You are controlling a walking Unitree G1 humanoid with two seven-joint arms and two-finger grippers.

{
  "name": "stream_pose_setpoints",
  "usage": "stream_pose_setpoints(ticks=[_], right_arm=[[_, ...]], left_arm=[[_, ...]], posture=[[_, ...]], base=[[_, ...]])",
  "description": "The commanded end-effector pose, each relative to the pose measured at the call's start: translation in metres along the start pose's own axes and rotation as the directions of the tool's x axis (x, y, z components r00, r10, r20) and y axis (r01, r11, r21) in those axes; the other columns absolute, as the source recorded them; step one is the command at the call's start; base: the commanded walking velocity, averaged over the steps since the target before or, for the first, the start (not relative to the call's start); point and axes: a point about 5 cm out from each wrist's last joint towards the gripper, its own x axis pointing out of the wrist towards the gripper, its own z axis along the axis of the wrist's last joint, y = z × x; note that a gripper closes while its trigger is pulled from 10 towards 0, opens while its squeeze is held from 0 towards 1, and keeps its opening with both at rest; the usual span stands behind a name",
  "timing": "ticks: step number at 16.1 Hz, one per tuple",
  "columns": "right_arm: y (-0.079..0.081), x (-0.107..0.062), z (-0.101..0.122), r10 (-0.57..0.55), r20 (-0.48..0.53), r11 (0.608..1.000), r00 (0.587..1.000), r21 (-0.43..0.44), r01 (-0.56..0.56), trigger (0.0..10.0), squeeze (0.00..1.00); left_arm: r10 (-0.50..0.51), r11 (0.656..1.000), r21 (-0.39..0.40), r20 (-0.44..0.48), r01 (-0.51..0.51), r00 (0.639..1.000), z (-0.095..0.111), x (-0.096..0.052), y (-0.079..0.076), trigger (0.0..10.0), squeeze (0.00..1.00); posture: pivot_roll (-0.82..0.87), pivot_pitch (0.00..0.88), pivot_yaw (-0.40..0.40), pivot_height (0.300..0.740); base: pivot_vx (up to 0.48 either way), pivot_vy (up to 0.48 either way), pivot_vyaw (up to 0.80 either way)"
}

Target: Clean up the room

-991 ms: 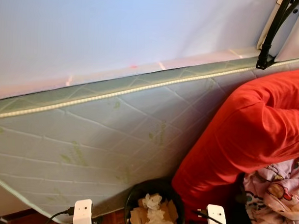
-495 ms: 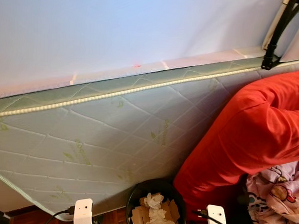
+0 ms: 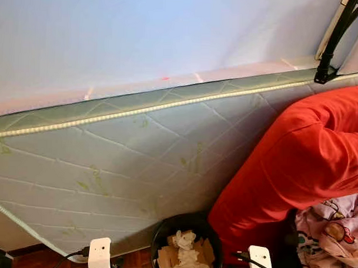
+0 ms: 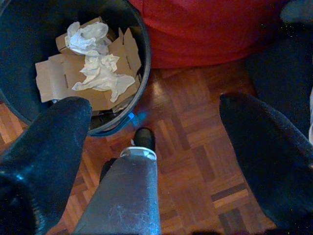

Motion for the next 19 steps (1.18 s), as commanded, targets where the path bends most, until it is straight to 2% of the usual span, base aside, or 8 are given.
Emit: stream_pose_setpoints(ticks=[1,14,19], right_arm=[[-0.0018,-0.0009,-0.0044,-0.006,-0.017,1.0,1.0,0.009,0.006,10.0,0.0],[-0.0013,0.0,0.0002,-0.001,-0.006,1.0,1.0,-0.001,0.001,10.0,0.0],[-0.0022,-0.0003,-0.0014,-0.004,-0.011,1.0,1.0,-0.003,0.004,10.0,0.0]], left_arm=[[0.007,1.0,-0.017,-0.02,-0.007,1.0,-0.0041,-0.0008,0.0009,10.0,0.0],[0.001,1.0,-0.018,-0.018,-0.001,1.0,-0.005,-0.0011,-0.0005,10.0,0.0],[0.003,1.0,-0.021,-0.015,-0.003,1.0,-0.0051,-0.0012,-0.0007,10.0,0.0]], posture=[[0.07,0.041,-0.006,0.74],[0.07,0.014,-0.008,0.74],[0.07,0.02,-0.011,0.74]], base=[[0.0,0.0,0.0],[0.0,0.0,0.0],[-0.25,0.0,0.0]])
